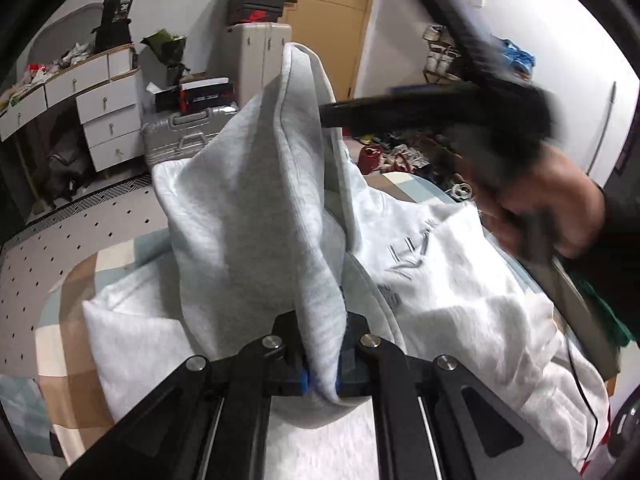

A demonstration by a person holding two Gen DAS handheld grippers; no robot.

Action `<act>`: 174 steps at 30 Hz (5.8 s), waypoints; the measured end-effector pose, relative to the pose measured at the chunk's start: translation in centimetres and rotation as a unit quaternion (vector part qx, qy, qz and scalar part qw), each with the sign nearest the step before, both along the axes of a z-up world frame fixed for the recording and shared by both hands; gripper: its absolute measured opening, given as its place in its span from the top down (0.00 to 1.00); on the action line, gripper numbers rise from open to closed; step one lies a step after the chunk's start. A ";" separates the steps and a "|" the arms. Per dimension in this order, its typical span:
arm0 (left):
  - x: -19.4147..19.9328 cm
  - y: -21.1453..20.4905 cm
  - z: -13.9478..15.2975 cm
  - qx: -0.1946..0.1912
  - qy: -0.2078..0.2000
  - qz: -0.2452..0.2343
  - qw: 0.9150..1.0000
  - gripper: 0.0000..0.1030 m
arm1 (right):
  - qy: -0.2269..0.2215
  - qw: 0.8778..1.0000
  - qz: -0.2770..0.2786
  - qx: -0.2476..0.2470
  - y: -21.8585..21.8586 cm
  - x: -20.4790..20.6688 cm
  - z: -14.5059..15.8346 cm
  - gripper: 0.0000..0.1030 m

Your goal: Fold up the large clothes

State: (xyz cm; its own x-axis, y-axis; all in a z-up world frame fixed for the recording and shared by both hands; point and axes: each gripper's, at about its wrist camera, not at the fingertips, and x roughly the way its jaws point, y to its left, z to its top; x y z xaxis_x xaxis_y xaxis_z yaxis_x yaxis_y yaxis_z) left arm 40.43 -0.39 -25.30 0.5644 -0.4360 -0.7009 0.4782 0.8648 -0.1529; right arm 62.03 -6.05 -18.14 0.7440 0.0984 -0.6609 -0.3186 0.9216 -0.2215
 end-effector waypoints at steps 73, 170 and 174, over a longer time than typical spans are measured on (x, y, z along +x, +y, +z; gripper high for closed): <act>-4.9 -3.0 12.1 0.046 -0.114 0.002 0.992 0.82 | -0.017 0.970 0.066 0.233 -7.8 -18.4 6.2 0.87; -14.3 16.9 -4.1 -0.512 0.042 0.174 0.840 0.22 | 0.095 0.995 -0.011 -0.022 5.5 -32.8 -9.1 0.56; -13.7 16.3 -4.3 -0.511 0.070 0.165 0.841 0.22 | 0.149 0.987 -0.050 0.021 3.6 -30.0 -12.8 0.56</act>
